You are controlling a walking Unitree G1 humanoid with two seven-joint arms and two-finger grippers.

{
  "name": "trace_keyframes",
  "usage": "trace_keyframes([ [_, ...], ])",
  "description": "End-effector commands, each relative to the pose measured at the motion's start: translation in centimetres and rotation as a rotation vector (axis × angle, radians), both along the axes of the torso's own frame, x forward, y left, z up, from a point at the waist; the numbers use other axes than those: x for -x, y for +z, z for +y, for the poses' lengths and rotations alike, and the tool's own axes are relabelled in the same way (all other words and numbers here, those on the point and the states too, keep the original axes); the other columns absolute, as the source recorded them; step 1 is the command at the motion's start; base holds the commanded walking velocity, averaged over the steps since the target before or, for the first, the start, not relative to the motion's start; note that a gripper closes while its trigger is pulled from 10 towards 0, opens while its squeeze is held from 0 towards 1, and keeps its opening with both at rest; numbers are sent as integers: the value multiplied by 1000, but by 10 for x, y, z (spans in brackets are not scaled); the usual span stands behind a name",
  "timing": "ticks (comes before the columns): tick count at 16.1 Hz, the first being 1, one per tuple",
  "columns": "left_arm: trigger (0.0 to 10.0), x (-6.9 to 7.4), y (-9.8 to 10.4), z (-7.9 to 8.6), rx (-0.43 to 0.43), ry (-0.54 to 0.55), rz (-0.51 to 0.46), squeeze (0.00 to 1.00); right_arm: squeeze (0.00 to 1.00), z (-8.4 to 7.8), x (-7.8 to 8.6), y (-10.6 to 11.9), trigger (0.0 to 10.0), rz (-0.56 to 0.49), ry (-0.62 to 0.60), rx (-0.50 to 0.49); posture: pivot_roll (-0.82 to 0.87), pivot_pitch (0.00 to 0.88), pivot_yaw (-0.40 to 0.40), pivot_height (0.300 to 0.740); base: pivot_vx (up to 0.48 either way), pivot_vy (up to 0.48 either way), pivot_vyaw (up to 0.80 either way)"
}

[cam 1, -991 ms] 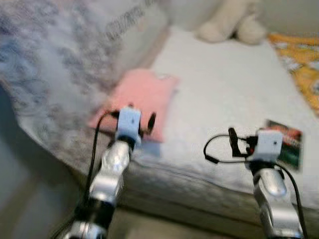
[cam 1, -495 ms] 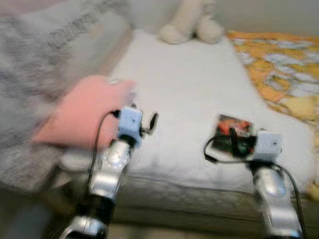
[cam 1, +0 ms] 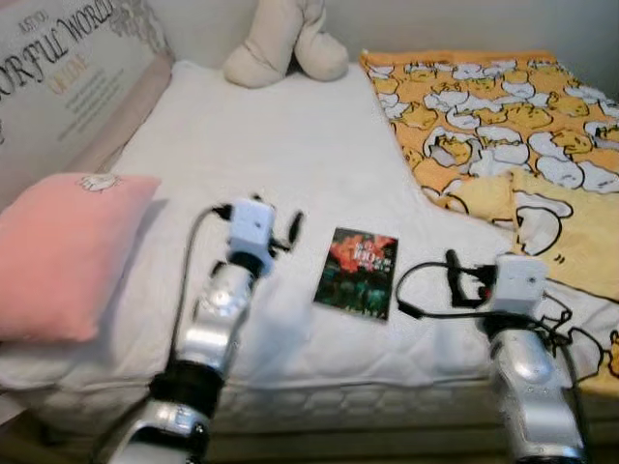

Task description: Clean up the room

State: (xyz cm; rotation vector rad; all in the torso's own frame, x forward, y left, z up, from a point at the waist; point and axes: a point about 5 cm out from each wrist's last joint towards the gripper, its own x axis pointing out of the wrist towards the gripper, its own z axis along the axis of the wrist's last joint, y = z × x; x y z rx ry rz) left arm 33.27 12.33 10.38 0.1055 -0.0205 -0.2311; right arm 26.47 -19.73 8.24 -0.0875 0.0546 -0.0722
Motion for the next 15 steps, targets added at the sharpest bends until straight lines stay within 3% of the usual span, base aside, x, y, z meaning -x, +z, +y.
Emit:
trace_keyframes([
  [1,10000,-2,-3,0,-6,9,22,0,0,-5,3,2,10000,-11,-13,21,-153,0,51,740,0,0,0],
  [4,10000,-3,-7,-7,12,-44,50,0,0,-3,6,1,10000,-6,-14,24,-174,0,64,740,0,0,0],
  [9,10000,-6,-10,-18,-38,-90,73,0,0,-8,8,0,10000,0,-44,27,-179,0,65,740,0,480,-707],
  [15,10000,-17,-5,-29,-65,-106,90,0,0,-6,5,3,10000,1,-29,47,-179,0,49,740,0,400,0],
])
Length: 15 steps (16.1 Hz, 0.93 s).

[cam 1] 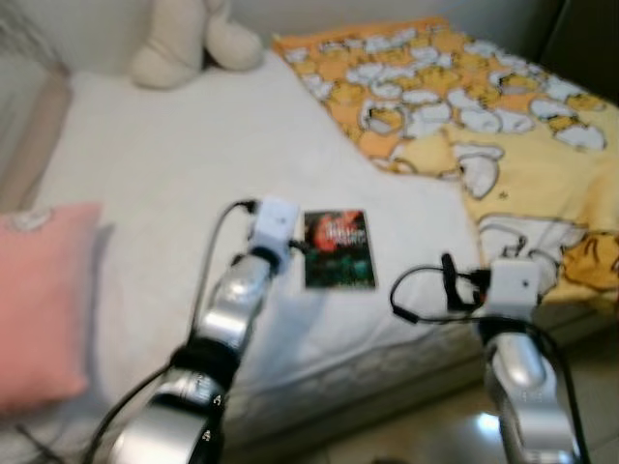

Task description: Clean up the room

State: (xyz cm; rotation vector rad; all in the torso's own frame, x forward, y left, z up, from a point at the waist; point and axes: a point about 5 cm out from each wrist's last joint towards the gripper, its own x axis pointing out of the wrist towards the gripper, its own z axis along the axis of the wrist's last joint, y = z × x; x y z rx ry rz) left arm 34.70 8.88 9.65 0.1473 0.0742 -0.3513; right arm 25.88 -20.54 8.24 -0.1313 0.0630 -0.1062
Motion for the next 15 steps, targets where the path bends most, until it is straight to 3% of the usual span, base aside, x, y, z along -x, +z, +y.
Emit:
trace_keyframes([
  [1,10000,-4,3,6,-7,5,-2,0,0,2,-1,2,10000,-4,7,-4,-177,0,49,740,0,0,-519],
  [3,10000,-5,3,9,-6,18,-15,0,0,4,0,0,10000,-4,4,-17,-178,0,53,740,0,0,-744],
  [9,10000,-14,1,12,7,97,53,0,0,9,9,2,10000,-7,25,-16,-202,0,39,740,0,0,0],
  [15,10000,-18,-15,6,158,166,303,0,0,19,55,-7,10000,81,140,-22,-277,148,7,740,0,0,0],
])
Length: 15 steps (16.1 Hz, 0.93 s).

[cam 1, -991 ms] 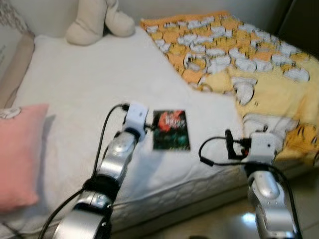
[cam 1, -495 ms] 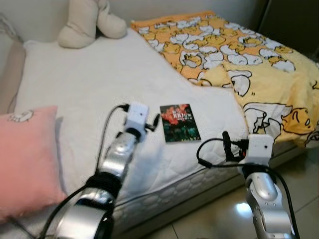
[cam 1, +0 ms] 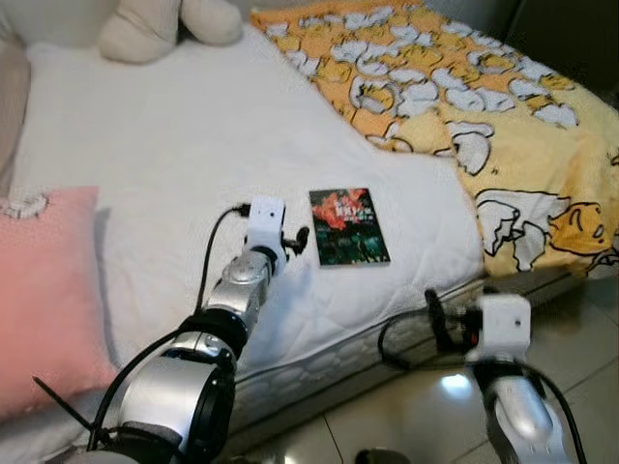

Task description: Clean up the room

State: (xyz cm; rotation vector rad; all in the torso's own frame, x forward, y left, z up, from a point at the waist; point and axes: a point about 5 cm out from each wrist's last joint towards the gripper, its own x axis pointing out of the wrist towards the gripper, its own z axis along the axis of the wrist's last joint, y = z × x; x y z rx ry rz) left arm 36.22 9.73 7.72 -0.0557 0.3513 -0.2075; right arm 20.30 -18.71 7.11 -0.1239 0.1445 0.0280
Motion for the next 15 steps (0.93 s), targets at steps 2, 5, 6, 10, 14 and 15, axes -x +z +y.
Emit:
trace_keyframes([
  [2,10000,0,-1,-10,135,16,59,0,0,-2,17,6,10000,17,-4,-15,-306,170,7,740,0,0,0],
  [5,10000,6,-5,-27,175,-30,80,0,0,-3,32,6,10000,43,-15,-21,-314,204,0,740,0,0,0],
  [6,10000,8,-6,-33,188,-56,79,0,0,0,35,5,10000,55,-7,-24,-316,213,-4,740,0,0,0],
  [10,10000,11,-3,-48,148,-126,21,0,0,4,37,7,10000,67,3,-31,-303,221,-3,740,0,0,0],
  [14,10000,15,-14,-43,61,-40,68,0,0,4,38,8,10000,78,4,-32,-316,235,-6,740,0,0,0],
  [15,10000,15,-14,-44,102,-10,81,0,0,5,41,8,10000,83,5,-30,-327,236,-2,740,0,0,0],
])
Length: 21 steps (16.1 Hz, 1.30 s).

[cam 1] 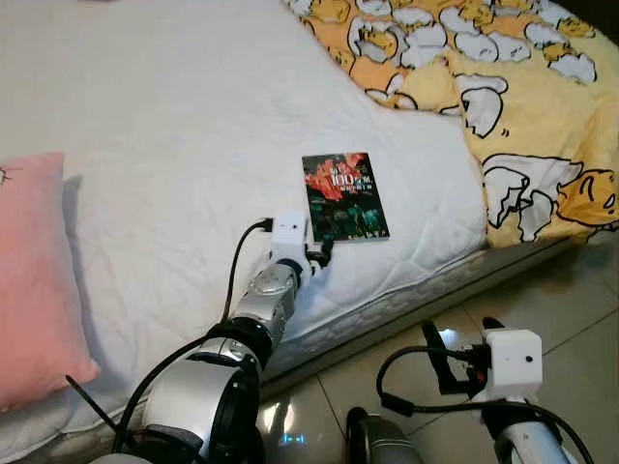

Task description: Clean up the room

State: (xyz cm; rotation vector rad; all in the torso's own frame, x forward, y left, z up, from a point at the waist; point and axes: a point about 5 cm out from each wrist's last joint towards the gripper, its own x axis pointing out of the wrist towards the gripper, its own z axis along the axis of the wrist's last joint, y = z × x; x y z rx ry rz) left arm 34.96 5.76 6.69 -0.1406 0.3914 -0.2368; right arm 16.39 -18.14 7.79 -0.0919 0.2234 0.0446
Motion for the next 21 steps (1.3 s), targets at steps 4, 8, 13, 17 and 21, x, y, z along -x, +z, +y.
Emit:
trace_keyframes([
  [4,10000,-5,21,12,-125,-20,-280,0,0,-4,-6,6,10000,-42,-37,28,-299,182,34,740,0,0,0],
  [8,10000,44,52,58,-135,-18,-634,0,0,-23,-20,28,10000,-196,-118,70,-175,48,62,740,0,0,0],
  [13,10000,77,34,83,-212,-64,-571,0,0,-29,-30,30,10000,-288,-194,11,-142,0,58,740,0,0,0],
  [17,10000,56,44,65,-148,-30,-524,0,0,-22,-51,24,10000,-285,-151,28,-144,0,53,740,307,-364,0],
  [21,10000,44,35,62,-145,10,-430,0,0,-14,-59,22,10000,-284,-99,17,-159,0,55,740,413,-70,0],
])
